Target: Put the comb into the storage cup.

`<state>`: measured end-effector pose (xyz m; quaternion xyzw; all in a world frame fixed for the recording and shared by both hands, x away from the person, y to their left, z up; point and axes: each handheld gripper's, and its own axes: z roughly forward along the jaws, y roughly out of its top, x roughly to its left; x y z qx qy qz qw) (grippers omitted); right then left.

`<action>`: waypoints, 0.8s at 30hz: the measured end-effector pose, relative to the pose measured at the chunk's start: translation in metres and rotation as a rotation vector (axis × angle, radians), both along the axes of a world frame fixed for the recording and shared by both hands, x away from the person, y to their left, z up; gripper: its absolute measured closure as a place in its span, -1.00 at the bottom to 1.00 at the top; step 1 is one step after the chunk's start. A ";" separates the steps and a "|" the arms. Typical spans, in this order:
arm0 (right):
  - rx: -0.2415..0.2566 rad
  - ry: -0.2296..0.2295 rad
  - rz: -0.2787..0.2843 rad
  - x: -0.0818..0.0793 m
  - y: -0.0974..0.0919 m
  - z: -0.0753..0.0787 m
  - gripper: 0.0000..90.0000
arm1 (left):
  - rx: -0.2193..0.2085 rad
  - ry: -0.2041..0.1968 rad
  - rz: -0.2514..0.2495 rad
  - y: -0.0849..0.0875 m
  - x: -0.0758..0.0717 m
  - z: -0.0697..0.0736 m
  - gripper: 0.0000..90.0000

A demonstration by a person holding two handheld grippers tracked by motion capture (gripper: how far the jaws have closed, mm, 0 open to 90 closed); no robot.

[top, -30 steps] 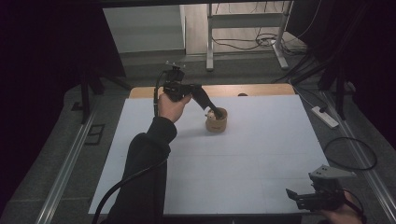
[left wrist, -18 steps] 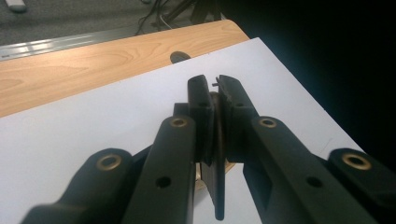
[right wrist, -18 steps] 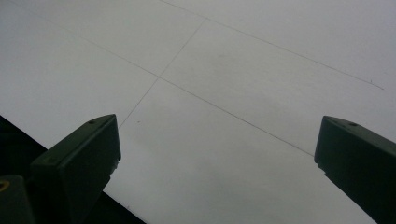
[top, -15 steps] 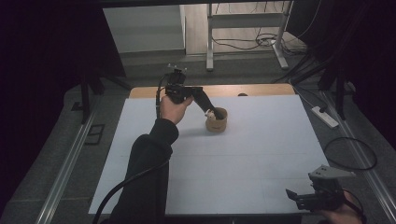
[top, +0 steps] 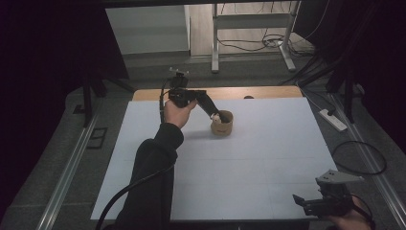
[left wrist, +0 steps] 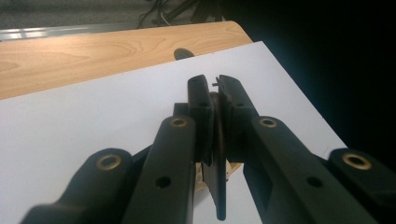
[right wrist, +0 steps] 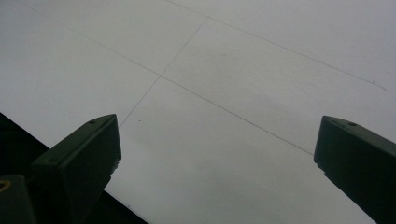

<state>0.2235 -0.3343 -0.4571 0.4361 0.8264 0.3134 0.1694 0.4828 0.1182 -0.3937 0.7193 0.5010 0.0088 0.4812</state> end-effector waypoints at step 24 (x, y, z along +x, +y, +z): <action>-0.011 0.006 0.010 0.001 0.001 -0.001 -0.98 | 0.018 -0.035 0.039 0.010 0.000 -0.015 0.71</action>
